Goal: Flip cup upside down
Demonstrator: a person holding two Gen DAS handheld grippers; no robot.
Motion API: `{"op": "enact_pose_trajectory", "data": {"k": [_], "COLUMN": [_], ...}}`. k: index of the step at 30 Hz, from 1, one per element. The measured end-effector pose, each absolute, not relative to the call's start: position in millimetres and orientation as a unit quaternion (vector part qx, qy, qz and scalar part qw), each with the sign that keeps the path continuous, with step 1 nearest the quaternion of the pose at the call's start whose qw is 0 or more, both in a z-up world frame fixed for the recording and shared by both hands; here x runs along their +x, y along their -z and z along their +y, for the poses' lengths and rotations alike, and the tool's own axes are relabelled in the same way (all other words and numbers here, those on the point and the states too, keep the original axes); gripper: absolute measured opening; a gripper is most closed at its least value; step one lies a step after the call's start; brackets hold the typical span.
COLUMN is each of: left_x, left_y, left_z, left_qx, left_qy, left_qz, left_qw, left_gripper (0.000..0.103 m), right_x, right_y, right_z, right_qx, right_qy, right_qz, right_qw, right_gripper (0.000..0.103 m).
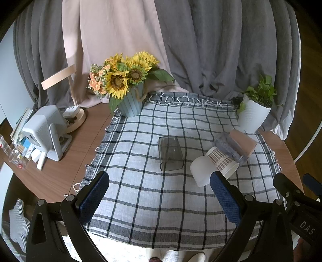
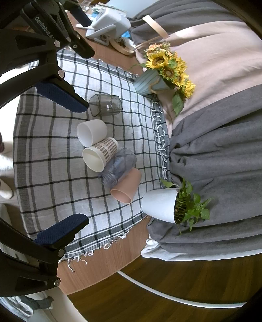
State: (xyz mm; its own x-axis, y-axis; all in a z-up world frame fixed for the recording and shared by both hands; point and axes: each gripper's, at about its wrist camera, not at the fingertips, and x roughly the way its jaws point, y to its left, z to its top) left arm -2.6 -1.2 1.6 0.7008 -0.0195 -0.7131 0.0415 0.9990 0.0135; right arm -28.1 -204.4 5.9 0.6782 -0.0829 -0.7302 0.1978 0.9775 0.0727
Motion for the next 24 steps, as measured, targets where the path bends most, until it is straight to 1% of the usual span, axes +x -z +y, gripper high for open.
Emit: {"op": "enact_pose_trajectory", "data": {"k": [10, 16, 24], "left_x": [-3.6, 9.1, 41.8], "left_y": [3.6, 9.9, 15.0], "left_z": [1.7, -5.7, -18.5], "left_qx": [0.011, 0.008, 0.015], "left_qy": [0.014, 0.009, -0.014], "left_qz": [0.391, 0.408, 0.424], "left_qw": [0.920, 0.913, 0.906], "left_gripper": [0.103, 0.103, 0.103], "right_x": [-26.1, -20.7, 23.9], "right_y": [-7.2, 3.0, 11.1], "right_z": [-203.8, -211.7, -229.2], "right_qx": [0.074, 0.073, 0.076], "right_qy": [0.076, 0.067, 0.057], "right_qz": [0.395, 0.404, 0.436], "right_qw": [0.912, 0.909, 0.895], "right_gripper": [0.102, 0.102, 0.102]}}
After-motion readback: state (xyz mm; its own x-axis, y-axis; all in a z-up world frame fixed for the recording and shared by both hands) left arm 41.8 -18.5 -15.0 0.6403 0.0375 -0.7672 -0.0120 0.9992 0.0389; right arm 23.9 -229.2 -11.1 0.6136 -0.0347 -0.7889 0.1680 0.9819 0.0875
